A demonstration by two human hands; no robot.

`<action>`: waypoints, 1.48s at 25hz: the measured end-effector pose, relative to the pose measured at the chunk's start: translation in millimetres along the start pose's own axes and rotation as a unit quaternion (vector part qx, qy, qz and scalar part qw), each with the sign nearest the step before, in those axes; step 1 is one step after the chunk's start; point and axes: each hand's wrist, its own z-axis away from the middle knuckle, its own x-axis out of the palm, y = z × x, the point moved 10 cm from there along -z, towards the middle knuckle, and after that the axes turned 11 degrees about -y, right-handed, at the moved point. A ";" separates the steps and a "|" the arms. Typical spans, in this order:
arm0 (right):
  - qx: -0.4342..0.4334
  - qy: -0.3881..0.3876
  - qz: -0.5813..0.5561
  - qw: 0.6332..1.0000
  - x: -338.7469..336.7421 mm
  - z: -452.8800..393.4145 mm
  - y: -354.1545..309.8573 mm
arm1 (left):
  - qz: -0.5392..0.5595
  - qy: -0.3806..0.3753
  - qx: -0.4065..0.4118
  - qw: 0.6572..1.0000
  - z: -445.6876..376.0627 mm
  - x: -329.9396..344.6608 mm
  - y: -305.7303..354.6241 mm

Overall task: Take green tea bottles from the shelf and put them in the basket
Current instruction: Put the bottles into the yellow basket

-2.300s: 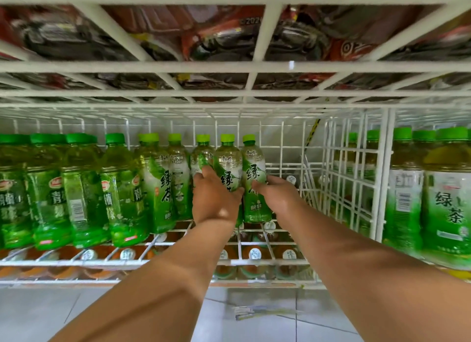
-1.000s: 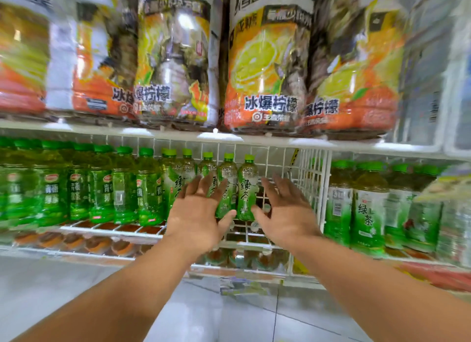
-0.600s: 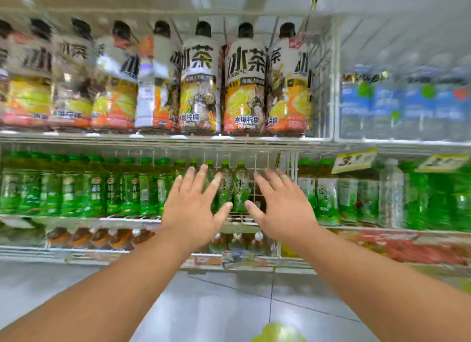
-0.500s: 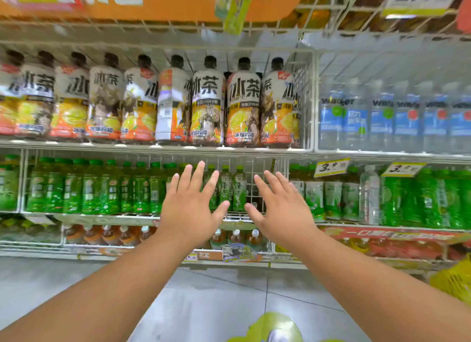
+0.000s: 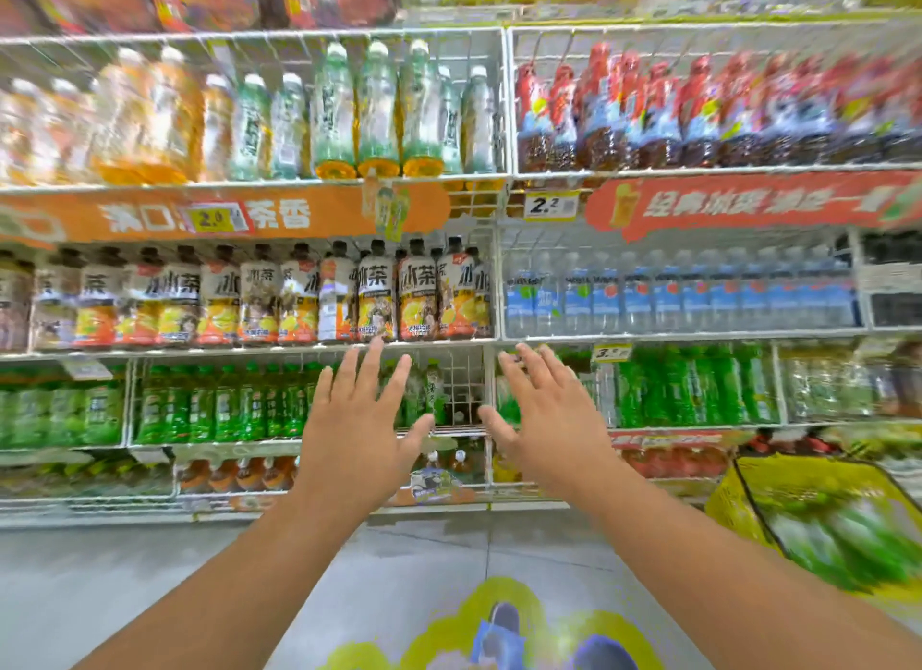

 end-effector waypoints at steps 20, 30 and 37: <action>0.178 0.054 -0.018 0.982 -72.2 178.6 103.9 | 0.048 0.009 0.176 0.983 37.9 -90.2 183.1; 0.252 0.063 -0.036 0.965 -72.0 228.8 281.3 | 0.044 0.006 0.254 0.966 5.1 -82.3 373.4; 0.260 0.064 -0.029 0.963 -81.0 265.3 473.3 | 0.031 0.004 0.256 0.966 -23.9 -79.1 563.7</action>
